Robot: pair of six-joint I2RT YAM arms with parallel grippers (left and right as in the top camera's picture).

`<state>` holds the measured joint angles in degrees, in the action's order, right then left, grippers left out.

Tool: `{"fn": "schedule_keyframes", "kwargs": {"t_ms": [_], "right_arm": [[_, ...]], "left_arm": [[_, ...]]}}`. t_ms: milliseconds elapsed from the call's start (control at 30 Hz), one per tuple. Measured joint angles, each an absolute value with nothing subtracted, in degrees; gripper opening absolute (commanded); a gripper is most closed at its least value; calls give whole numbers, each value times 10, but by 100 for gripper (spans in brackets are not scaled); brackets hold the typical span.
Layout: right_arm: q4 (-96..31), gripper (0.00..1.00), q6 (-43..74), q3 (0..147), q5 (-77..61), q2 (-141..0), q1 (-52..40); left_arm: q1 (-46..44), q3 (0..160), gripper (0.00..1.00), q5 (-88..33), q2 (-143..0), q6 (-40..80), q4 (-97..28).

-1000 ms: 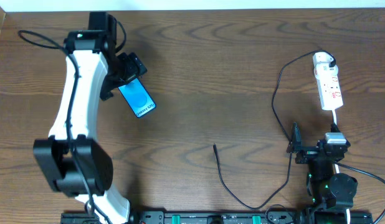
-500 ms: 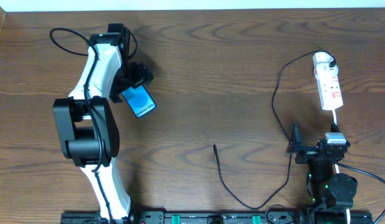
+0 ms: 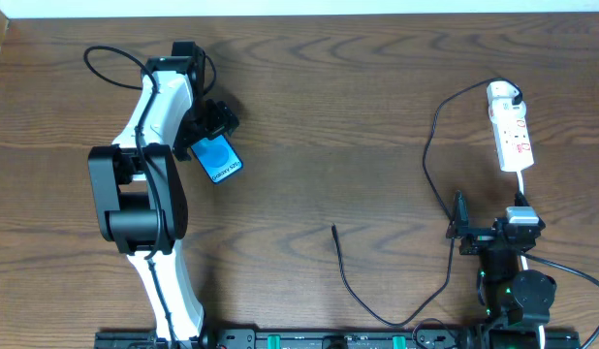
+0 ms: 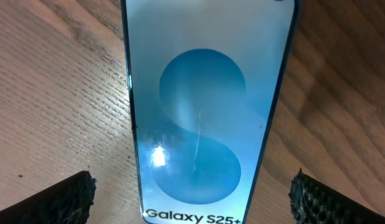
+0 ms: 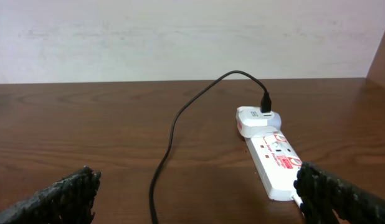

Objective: Plug charger to phone and switch on socket
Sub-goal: 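Lower the left gripper and close it on the phone's short edge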

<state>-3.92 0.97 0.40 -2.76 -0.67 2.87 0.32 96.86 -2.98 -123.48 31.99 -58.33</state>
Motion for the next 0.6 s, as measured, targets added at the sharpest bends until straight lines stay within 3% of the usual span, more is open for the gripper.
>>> {"fn": "schedule_keyframes", "kwargs": {"t_ms": [600], "right_arm": [[-39,99,10,4,-27,-7,29]], "left_arm": [[3,922,100,-26,-1236,324,-524]]}}
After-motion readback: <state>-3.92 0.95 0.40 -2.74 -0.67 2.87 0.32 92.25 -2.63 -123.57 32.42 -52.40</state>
